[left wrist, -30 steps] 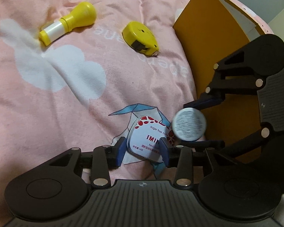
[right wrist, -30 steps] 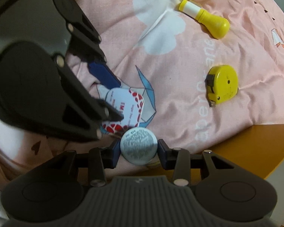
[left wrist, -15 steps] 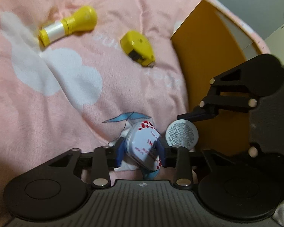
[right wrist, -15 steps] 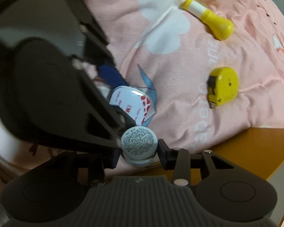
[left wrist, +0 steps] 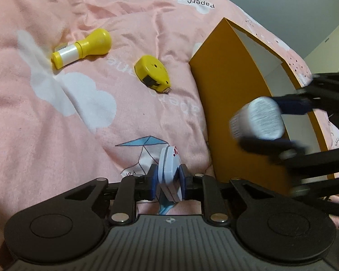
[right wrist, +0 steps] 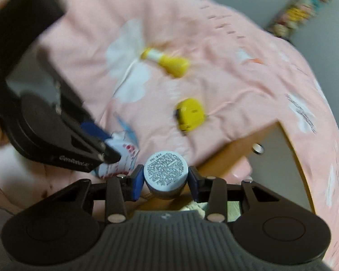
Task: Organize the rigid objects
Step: 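Lift the IMINT tin and white jar and carry them over the box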
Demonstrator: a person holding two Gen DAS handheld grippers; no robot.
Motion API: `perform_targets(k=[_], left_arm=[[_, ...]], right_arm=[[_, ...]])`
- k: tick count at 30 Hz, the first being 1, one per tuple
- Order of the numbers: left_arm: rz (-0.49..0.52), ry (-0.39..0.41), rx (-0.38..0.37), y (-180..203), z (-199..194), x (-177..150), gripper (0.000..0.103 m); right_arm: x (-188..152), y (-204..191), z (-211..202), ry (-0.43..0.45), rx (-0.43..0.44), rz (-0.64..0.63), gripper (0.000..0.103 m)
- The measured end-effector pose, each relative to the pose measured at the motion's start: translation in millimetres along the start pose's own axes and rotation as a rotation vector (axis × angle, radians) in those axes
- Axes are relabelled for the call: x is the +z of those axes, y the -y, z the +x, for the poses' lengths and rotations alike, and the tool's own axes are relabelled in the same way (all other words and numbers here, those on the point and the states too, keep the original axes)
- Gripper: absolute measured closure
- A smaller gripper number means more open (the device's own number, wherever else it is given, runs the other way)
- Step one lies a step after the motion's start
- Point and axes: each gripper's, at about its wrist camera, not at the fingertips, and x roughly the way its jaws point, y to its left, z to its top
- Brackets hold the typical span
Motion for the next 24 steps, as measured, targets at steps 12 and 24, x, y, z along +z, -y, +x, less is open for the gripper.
perform_targets(k=[12, 24], left_arm=[[0.079, -0.073, -0.004, 12.9, 17.7, -3.2, 0.081], [0.050, 0.016, 0.013, 18.9, -0.7, 4.6, 0.084]], right_arm=[[-68.7, 55.7, -69.8, 0.168, -0.075, 0.559, 0.062], [-151.6, 87.6, -47.6, 0.023, -0.128, 0.820, 0.062]])
